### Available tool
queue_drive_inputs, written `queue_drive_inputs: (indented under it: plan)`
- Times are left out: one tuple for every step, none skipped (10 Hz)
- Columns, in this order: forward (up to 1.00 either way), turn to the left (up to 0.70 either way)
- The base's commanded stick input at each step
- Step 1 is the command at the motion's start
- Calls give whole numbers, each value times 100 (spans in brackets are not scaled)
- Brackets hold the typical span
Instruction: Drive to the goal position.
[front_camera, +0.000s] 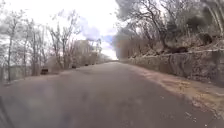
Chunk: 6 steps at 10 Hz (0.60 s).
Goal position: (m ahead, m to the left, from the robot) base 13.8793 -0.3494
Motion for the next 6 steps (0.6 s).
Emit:
queue_drive_inputs:
  plan:
    - [70,0]
    - [70,0]
    - [70,0]
    - [70,0]
    - [70,0]
    - [70,0]
